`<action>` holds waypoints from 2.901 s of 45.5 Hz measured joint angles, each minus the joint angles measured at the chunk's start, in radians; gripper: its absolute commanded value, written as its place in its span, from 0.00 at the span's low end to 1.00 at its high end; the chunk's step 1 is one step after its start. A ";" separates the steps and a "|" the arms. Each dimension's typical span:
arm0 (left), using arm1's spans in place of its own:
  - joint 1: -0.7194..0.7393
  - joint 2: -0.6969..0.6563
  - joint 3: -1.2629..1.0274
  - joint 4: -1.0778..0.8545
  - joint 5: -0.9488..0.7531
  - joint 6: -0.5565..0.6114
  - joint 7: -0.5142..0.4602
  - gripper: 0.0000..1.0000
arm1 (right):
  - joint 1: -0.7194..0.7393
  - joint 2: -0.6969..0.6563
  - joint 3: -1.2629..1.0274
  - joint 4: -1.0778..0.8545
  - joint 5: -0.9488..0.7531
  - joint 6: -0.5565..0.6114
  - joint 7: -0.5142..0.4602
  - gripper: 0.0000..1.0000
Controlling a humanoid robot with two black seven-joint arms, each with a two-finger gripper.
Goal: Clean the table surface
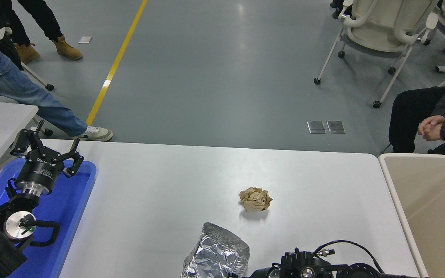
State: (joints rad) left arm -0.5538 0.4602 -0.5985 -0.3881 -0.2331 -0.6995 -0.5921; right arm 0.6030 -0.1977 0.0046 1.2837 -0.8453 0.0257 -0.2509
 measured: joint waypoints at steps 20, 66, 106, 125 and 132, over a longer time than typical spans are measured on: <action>0.000 0.000 0.000 0.000 0.000 0.000 0.000 1.00 | 0.023 -0.113 0.021 0.076 0.006 0.024 -0.004 0.00; 0.000 0.000 0.000 0.000 0.000 0.000 0.000 1.00 | 0.186 -0.883 0.239 0.351 0.106 0.376 0.003 0.00; 0.000 0.000 0.000 0.000 0.000 0.000 0.000 1.00 | 0.379 -1.179 0.266 0.282 0.128 0.494 0.009 0.00; 0.000 0.000 0.000 0.000 0.000 0.000 0.000 1.00 | 0.380 -1.180 0.243 0.187 0.121 0.489 0.009 0.00; 0.000 0.000 0.000 0.000 0.000 0.000 0.000 1.00 | 0.378 -1.123 0.221 0.055 0.119 0.483 0.008 0.00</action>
State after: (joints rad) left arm -0.5537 0.4602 -0.5984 -0.3878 -0.2332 -0.6995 -0.5921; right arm 0.9809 -1.3206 0.2252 1.3384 -0.7263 0.5088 -0.2424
